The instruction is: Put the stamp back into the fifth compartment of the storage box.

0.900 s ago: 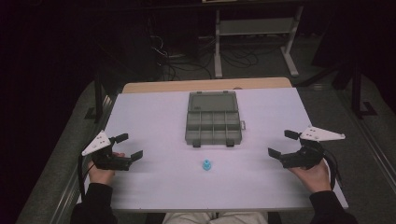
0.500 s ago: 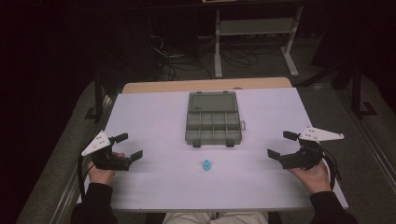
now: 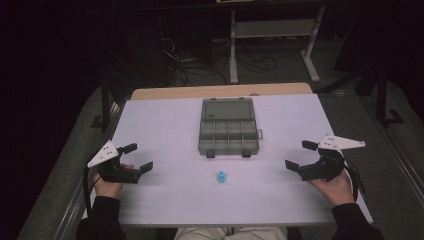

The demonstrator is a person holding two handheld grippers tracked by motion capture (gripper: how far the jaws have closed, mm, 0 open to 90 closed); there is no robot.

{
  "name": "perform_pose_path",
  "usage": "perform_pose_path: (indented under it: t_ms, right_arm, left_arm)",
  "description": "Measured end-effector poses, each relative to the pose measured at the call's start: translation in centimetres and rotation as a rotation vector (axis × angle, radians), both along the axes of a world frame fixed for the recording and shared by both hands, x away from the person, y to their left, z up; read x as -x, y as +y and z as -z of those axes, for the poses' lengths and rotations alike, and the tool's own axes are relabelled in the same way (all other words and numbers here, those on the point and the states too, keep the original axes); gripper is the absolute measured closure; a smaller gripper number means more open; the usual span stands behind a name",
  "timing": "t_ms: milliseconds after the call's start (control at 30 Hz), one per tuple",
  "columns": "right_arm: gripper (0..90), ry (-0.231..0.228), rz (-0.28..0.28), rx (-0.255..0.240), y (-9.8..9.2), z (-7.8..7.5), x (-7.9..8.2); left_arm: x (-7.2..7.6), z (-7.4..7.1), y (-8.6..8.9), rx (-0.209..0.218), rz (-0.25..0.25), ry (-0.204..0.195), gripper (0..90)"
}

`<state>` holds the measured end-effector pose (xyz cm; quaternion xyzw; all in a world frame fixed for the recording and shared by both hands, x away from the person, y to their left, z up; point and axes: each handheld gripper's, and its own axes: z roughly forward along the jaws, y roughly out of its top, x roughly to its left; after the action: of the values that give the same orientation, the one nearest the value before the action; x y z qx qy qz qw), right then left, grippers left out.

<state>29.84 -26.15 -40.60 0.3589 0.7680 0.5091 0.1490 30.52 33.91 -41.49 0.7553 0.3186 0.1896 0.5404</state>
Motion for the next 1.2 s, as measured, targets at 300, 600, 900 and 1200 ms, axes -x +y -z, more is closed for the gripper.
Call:
perform_pose_path:
  t_ms: [300,600,900,1200]
  right_arm:
    - [0.0,0.01,-0.064,0.047,1.5,-1.1,-0.4]
    - [0.0,0.004,-0.104,0.086,2.9,-1.8,-0.9]
    - [0.0,0.032,-0.155,0.117,4.4,-1.8,-1.5]
    - [0.0,0.042,-0.187,0.125,5.7,-1.7,-1.9]
  left_arm:
    - [0.1,-0.1,0.0,-0.014,-0.009,-0.003,1.5]
    - [0.3,-0.2,0.1,-0.01,-0.016,-0.01,1.5]
    - [0.2,-0.2,0.1,-0.012,-0.011,-0.01,1.5]
    - [0.2,-0.1,0.0,-0.016,-0.008,-0.011,1.5]
